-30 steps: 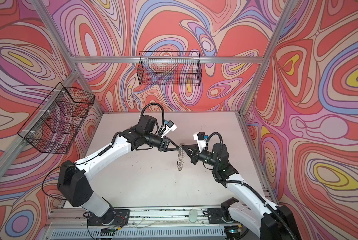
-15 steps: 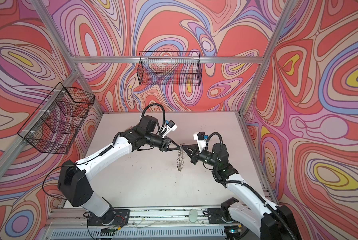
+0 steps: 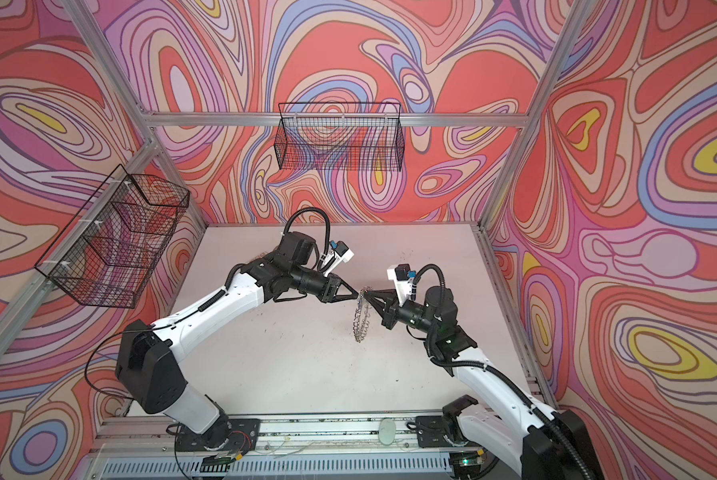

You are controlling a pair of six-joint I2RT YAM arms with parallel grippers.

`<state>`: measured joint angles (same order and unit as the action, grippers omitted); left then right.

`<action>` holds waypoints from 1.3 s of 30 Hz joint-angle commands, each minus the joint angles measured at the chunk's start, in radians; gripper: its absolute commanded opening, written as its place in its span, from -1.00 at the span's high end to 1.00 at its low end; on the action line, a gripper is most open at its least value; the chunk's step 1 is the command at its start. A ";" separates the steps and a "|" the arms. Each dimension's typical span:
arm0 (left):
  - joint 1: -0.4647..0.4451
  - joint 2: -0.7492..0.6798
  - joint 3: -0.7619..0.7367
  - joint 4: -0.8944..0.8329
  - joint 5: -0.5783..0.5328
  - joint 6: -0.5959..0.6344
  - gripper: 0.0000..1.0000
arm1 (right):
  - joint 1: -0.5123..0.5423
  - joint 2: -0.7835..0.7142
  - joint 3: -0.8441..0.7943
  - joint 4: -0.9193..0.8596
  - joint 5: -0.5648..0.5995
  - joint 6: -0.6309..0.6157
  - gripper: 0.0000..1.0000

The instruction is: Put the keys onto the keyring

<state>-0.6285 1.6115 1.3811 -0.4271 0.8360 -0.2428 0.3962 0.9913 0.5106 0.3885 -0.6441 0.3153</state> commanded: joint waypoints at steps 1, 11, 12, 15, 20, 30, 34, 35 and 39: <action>0.000 -0.016 0.029 -0.025 -0.032 0.021 1.00 | 0.010 -0.020 0.021 0.046 -0.022 -0.007 1.00; -0.005 -0.023 0.030 0.013 -0.018 -0.018 1.00 | 0.012 -0.022 0.022 0.042 -0.022 0.002 1.00; -0.008 -0.024 0.030 0.014 -0.020 -0.019 1.00 | 0.012 -0.021 0.022 0.042 -0.023 0.002 1.00; -0.016 -0.027 0.032 0.021 -0.031 -0.025 1.00 | 0.012 -0.019 0.022 0.043 -0.023 0.002 1.00; -0.020 -0.032 0.031 0.038 -0.047 -0.039 1.00 | 0.012 -0.017 0.023 0.039 -0.023 0.003 1.00; -0.023 -0.041 0.036 0.053 -0.057 -0.053 1.00 | 0.012 -0.011 0.025 0.039 -0.023 0.004 1.00; -0.025 -0.052 0.032 0.061 -0.061 -0.059 1.00 | 0.012 -0.009 0.026 0.038 -0.025 0.004 1.00; -0.024 -0.053 0.032 0.061 -0.064 -0.058 1.00 | 0.012 -0.010 0.025 0.038 -0.025 0.003 1.00; -0.025 -0.061 0.030 0.063 -0.076 -0.058 1.00 | 0.012 -0.008 0.026 0.039 -0.025 0.005 1.00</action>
<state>-0.6502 1.5871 1.3815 -0.4004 0.7837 -0.2932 0.3988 0.9905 0.5110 0.3912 -0.6437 0.3218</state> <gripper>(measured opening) 0.048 0.047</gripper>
